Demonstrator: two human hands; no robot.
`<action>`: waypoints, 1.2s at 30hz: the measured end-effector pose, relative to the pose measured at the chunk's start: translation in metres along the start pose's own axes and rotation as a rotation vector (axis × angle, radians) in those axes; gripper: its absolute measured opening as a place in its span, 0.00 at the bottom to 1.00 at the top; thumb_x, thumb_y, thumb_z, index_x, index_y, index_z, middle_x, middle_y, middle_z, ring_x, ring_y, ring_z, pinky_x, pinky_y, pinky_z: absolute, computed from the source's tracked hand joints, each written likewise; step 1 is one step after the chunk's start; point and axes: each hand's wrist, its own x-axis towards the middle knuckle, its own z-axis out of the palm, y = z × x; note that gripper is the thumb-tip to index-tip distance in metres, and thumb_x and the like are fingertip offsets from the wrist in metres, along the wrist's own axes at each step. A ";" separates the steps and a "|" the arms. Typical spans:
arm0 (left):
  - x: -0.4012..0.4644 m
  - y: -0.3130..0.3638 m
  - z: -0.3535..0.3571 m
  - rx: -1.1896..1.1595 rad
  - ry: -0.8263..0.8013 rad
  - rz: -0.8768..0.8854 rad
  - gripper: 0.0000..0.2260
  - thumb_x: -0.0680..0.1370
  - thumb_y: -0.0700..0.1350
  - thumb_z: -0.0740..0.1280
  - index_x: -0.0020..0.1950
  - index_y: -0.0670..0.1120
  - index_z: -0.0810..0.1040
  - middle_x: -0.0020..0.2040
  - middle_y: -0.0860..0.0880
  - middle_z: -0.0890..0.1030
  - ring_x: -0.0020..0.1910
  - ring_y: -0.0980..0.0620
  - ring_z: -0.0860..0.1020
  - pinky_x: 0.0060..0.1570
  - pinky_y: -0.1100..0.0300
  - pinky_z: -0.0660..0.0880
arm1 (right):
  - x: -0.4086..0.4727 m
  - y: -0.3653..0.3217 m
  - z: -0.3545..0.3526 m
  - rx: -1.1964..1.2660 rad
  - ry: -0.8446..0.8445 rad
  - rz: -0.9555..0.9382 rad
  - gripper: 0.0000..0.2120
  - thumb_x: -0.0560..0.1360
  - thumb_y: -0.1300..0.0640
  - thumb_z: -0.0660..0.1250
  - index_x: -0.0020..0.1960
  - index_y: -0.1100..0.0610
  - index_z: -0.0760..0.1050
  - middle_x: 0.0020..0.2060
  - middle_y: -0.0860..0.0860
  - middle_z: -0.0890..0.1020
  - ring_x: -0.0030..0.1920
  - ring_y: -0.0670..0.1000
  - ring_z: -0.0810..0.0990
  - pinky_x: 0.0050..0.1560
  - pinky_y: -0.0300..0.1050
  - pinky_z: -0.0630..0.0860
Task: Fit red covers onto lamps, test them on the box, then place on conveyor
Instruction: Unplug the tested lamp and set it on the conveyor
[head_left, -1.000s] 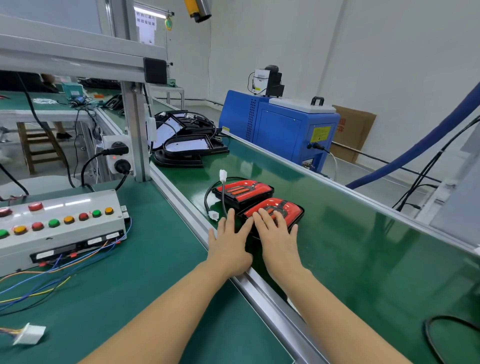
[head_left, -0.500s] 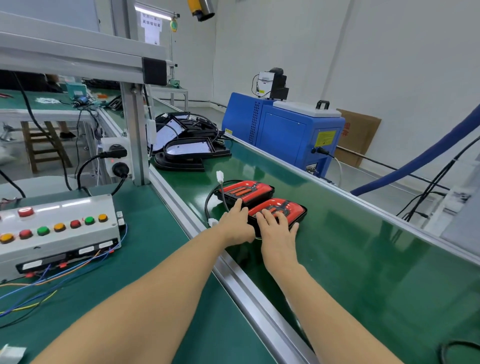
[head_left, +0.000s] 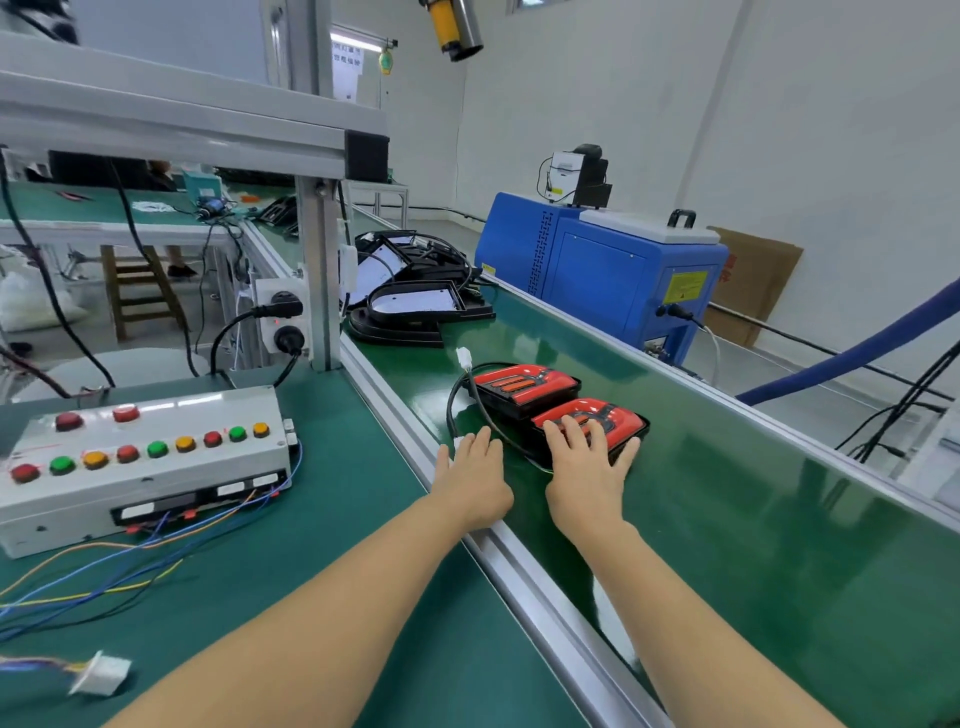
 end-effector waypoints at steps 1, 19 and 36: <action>-0.005 -0.001 -0.002 0.010 0.020 -0.003 0.32 0.77 0.39 0.55 0.78 0.44 0.45 0.79 0.47 0.41 0.77 0.48 0.40 0.73 0.46 0.37 | -0.003 -0.004 0.001 -0.005 0.006 -0.003 0.33 0.79 0.63 0.59 0.79 0.48 0.50 0.79 0.48 0.52 0.78 0.55 0.47 0.71 0.71 0.39; -0.150 -0.075 -0.042 0.165 0.205 -0.334 0.31 0.82 0.46 0.54 0.78 0.48 0.39 0.77 0.49 0.34 0.76 0.44 0.36 0.70 0.38 0.37 | -0.082 -0.131 -0.025 0.213 -0.072 -0.378 0.25 0.84 0.45 0.45 0.79 0.47 0.45 0.78 0.44 0.50 0.78 0.50 0.46 0.70 0.71 0.38; -0.287 -0.151 -0.053 0.231 0.324 -0.621 0.30 0.81 0.48 0.54 0.78 0.50 0.41 0.78 0.49 0.36 0.77 0.41 0.40 0.71 0.37 0.38 | -0.175 -0.255 -0.042 0.332 -0.186 -0.711 0.26 0.84 0.47 0.47 0.79 0.44 0.42 0.78 0.41 0.43 0.78 0.47 0.41 0.71 0.68 0.35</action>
